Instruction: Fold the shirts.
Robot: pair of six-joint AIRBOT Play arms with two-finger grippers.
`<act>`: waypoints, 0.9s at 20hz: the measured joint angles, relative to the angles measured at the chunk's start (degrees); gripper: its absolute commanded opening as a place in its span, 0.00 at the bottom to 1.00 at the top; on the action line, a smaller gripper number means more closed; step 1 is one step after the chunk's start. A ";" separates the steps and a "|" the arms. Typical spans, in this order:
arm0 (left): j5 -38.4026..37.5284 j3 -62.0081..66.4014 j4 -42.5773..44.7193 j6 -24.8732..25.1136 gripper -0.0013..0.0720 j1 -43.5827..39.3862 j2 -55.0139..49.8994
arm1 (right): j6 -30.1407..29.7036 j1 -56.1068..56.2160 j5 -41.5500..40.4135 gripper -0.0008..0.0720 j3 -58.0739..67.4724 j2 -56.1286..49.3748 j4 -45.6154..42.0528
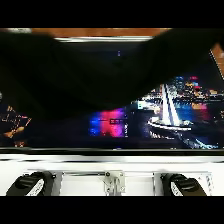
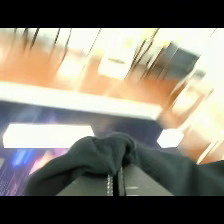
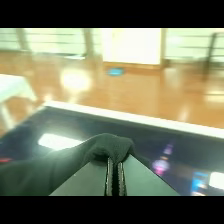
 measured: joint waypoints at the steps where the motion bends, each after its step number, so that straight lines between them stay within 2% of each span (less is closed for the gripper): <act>1: -3.85 -1.33 0.79 -0.09 0.07 0.00 0.13 | 1.03 -0.02 1.86 0.10 0.15 0.26 -2.01; 5: -15.19 -12.00 2.40 -0.28 0.07 0.00 1.18 | 3.54 -0.02 14.56 0.10 0.42 -1.55 -8.52; 8: -18.82 -25.77 2.80 -0.33 0.07 0.00 2.60 | 5.20 -0.02 24.04 0.10 -1.62 -4.76 -13.20; 10: -19.32 -35.65 2.89 -0.35 0.07 0.00 3.06 | 6.45 -0.02 26.01 0.10 -5.16 -7.08 -15.17; 13: -13.94 -47.47 0.09 -0.44 0.07 0.00 2.36 | 8.02 -0.02 20.15 0.10 -12.63 -11.93 -15.72; 18: 6.99 -55.63 -6.93 -0.44 0.07 0.00 -3.80 | 8.83 0.02 2.14 0.10 -19.63 -26.38 -6.69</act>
